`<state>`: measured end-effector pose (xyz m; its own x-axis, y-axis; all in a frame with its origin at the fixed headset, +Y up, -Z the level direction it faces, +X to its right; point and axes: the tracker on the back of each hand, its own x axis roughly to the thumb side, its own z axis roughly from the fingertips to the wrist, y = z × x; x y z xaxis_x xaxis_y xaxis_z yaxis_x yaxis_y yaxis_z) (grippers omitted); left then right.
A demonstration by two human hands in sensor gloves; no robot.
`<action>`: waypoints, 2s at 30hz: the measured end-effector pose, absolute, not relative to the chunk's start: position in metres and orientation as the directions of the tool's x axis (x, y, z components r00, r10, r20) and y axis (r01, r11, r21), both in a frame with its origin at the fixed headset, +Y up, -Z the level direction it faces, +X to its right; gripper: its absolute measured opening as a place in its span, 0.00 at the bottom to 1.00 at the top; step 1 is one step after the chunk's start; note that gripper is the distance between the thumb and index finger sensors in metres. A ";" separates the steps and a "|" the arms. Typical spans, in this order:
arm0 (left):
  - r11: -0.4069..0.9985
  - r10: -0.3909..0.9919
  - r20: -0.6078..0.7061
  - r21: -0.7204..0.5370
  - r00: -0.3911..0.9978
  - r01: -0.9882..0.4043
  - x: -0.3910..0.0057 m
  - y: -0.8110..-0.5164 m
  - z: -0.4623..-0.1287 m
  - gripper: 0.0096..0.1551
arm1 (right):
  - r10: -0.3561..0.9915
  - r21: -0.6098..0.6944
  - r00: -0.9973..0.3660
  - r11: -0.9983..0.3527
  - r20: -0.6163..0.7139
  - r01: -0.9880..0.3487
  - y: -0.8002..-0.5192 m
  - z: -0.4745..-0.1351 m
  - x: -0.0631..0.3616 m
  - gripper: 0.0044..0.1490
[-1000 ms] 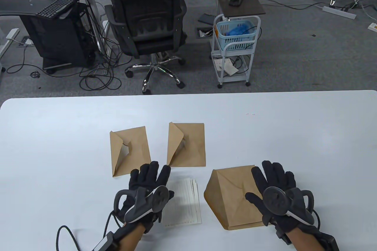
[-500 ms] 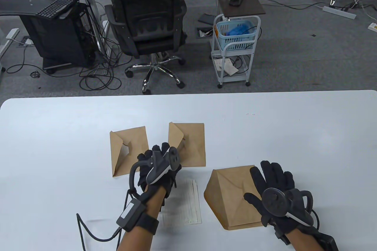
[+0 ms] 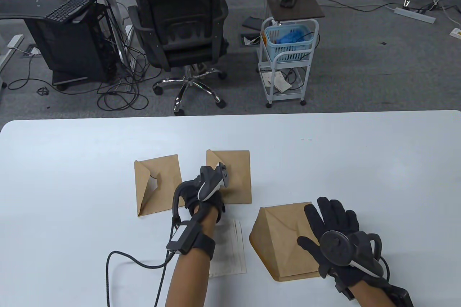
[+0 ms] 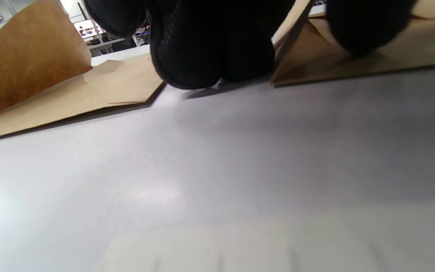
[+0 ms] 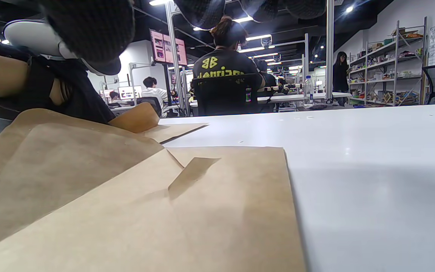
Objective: Pull paper from envelopes and stack
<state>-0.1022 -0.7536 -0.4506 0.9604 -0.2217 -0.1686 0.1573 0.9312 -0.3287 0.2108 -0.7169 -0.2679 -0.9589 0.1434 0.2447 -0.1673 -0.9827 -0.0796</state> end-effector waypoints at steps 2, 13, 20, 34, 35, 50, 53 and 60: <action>0.930 -0.227 -0.168 -0.329 0.959 0.162 -0.103 -0.753 -0.452 0.35 | 0.144 -0.078 -0.959 -0.983 0.243 -0.167 -0.717 -0.268 0.211 0.51; 0.953 -0.058 -0.185 -0.304 0.981 -0.001 -0.126 -0.747 -0.452 0.28 | 0.146 -0.075 -0.961 -0.983 0.236 -0.168 -0.717 -0.269 0.210 0.51; 0.939 0.209 -0.190 -0.236 0.959 -0.251 -0.143 -0.739 -0.440 0.28 | 0.147 -0.071 -0.961 -0.983 0.235 -0.168 -0.718 -0.268 0.209 0.50; 0.646 0.759 -0.034 -0.083 0.650 -0.759 -0.168 -0.699 -0.391 0.28 | 0.149 -0.069 -0.959 -0.983 0.240 -0.170 -0.720 -0.266 0.207 0.50; 0.615 0.785 -0.020 -0.090 0.619 -0.783 -0.169 -0.698 -0.386 0.28 | 0.146 -0.068 -0.959 -0.984 0.242 -0.167 -0.720 -0.266 0.206 0.50; 0.486 0.874 0.144 -0.226 0.465 -0.844 -0.164 -0.705 -0.323 0.28 | 0.273 -0.026 -0.923 -0.957 0.271 -0.290 -0.722 -0.266 0.204 0.52; 0.471 0.882 0.163 -0.246 0.443 -0.847 -0.160 -0.711 -0.315 0.28 | 0.423 0.018 -0.865 -0.900 0.268 -0.435 -0.723 -0.267 0.207 0.54; 0.411 0.910 0.188 -0.311 0.368 -0.857 -0.139 -0.729 -0.298 0.28 | 0.741 0.114 -0.635 -0.665 0.218 -0.738 -0.729 -0.273 0.215 0.61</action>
